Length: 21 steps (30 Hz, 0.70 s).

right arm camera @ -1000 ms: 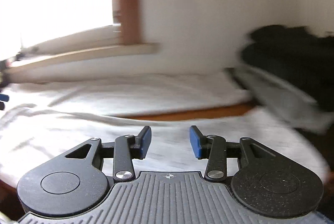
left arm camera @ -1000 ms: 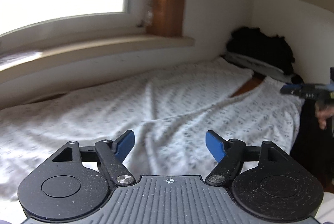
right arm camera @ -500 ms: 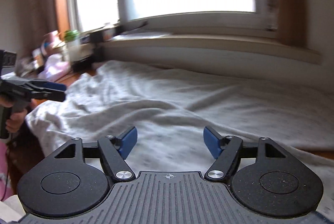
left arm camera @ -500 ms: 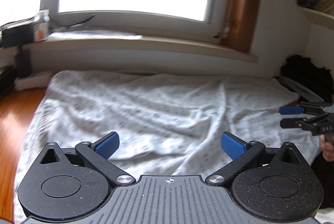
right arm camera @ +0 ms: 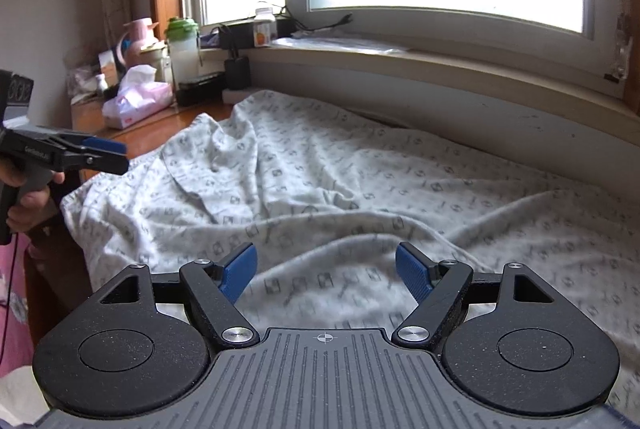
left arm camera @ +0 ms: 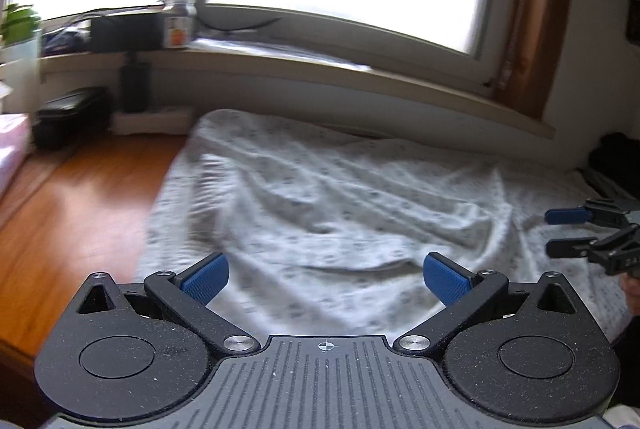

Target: Fold clothes

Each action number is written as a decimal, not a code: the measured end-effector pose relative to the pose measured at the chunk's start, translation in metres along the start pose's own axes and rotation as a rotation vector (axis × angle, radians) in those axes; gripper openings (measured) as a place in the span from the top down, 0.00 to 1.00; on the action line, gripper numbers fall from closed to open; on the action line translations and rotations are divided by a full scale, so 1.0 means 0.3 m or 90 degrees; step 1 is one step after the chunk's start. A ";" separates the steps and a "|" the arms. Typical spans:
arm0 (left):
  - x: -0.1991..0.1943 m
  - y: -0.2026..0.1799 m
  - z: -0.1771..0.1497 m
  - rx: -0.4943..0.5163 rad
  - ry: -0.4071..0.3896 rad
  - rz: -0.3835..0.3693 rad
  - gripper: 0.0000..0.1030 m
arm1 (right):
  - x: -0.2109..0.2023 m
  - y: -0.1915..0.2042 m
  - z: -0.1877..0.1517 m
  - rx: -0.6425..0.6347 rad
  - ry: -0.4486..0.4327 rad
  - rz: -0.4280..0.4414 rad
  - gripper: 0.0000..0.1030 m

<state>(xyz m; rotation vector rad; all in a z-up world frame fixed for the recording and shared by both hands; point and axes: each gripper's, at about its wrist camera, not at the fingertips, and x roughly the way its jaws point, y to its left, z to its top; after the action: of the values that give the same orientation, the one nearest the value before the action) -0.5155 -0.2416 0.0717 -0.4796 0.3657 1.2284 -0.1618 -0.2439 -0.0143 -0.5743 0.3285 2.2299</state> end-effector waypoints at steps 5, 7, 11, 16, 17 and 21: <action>-0.054 0.070 -0.021 0.009 0.010 0.040 0.00 | 0.029 0.041 0.010 -0.020 -0.005 0.021 0.25; -0.075 0.114 -0.034 0.000 0.025 0.037 0.04 | 0.037 0.050 0.002 -0.035 -0.003 0.015 0.25; -0.098 0.183 -0.069 -0.003 0.077 0.040 0.31 | 0.036 0.009 -0.006 -0.020 -0.009 -0.003 0.25; -0.111 0.195 -0.107 0.009 0.103 0.051 0.45 | 0.031 -0.045 -0.018 0.014 -0.023 -0.012 0.23; -0.113 0.194 -0.106 0.009 0.105 0.052 0.55 | 0.034 -0.048 -0.022 0.012 -0.022 -0.014 0.23; -0.130 0.186 -0.087 0.030 0.106 0.066 0.95 | 0.046 -0.065 -0.034 0.011 -0.020 -0.025 0.23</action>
<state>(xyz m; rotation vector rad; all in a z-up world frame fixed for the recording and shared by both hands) -0.5807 -0.2725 0.0611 -0.5294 0.5667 1.2806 -0.1520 -0.2265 -0.0309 -0.5322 0.3180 2.1938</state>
